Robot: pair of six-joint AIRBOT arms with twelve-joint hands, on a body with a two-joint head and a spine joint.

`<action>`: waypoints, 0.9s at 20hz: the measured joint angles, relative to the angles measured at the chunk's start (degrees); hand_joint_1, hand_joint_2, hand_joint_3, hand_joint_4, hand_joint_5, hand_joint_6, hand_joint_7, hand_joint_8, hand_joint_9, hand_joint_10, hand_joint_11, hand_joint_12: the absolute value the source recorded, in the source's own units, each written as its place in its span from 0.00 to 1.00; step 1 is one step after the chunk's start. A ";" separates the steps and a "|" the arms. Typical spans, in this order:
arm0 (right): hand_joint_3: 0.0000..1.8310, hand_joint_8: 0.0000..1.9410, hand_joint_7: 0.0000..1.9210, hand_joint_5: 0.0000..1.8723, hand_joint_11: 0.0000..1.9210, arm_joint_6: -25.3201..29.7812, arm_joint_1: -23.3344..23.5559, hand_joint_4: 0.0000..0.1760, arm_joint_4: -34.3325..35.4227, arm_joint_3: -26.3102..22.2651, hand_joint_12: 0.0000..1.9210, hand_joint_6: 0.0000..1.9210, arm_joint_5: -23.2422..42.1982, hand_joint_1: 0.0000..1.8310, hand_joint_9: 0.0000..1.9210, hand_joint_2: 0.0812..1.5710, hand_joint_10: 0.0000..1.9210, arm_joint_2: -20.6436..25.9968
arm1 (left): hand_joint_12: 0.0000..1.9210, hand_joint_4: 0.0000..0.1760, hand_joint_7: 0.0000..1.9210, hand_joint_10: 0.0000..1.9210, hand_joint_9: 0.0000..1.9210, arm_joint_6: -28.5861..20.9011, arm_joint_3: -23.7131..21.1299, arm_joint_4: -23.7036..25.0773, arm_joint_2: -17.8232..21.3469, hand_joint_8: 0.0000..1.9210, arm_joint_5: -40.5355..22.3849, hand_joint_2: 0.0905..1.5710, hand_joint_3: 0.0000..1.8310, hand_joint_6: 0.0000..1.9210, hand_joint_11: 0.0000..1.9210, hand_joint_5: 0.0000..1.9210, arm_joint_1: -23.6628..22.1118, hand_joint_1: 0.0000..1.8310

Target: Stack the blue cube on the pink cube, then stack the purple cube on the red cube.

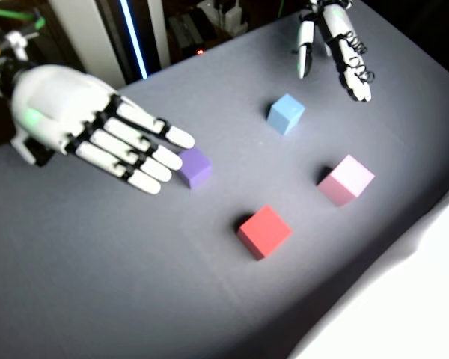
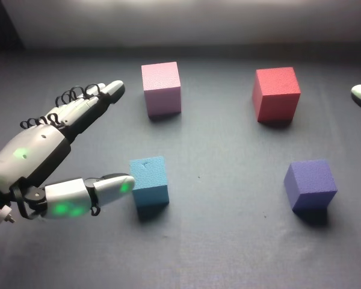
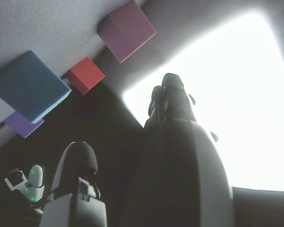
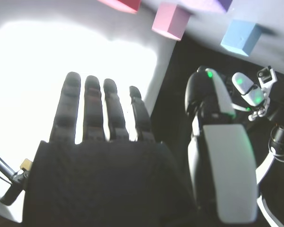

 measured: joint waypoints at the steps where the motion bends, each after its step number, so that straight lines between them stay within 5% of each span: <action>1: 0.02 0.00 0.00 0.00 0.00 0.00 0.00 0.00 -0.09 0.00 0.00 0.00 0.00 0.29 0.00 0.83 0.00 -0.02 | 0.00 0.97 0.00 0.00 0.00 0.02 0.00 0.04 0.00 0.00 -0.24 0.62 0.00 0.00 0.00 0.00 0.00 0.27; 6: 0.01 0.00 0.00 0.00 0.00 0.00 0.00 0.00 -0.09 0.00 0.00 0.00 0.04 0.33 0.00 0.83 0.00 -0.02 | 0.00 1.00 0.00 0.00 0.00 0.00 0.00 0.48 0.00 0.00 -0.17 0.59 0.00 0.00 0.00 0.00 0.00 0.29; 12: 0.01 0.00 0.00 0.00 0.00 0.48 -1.05 0.00 0.31 0.00 0.00 0.00 0.63 0.32 0.00 0.84 0.00 -0.02 | 0.02 0.43 0.00 0.00 0.00 -0.09 2.47 0.72 -3.15 0.00 7.98 0.59 0.00 0.00 0.02 0.00 -1.22 0.37; 13: 0.01 0.00 0.00 0.00 0.00 0.55 -1.05 0.00 0.55 0.00 0.00 0.00 0.42 0.32 0.00 0.84 0.00 -0.02 | 0.14 0.35 0.00 0.00 0.00 -0.11 3.32 0.74 -3.96 0.01 9.73 0.58 0.00 0.00 0.00 0.00 -2.01 0.39; 15: 0.01 0.00 0.00 0.00 0.00 1.03 -1.33 0.00 0.94 0.00 0.00 0.00 0.55 0.32 0.00 0.84 0.00 -0.02 | 0.10 0.42 0.01 0.00 0.00 0.11 4.37 1.66 -4.68 0.00 12.04 0.59 0.00 0.00 0.00 0.00 -3.32 0.40; 18: 0.01 0.00 0.00 0.00 0.00 1.38 -1.68 0.00 1.03 -0.11 0.00 0.00 0.50 0.32 0.00 0.84 0.00 -0.02 | 0.00 0.34 0.04 0.00 0.00 0.17 5.55 3.15 -5.86 0.01 15.26 0.60 0.00 0.00 0.00 0.02 -4.92 0.40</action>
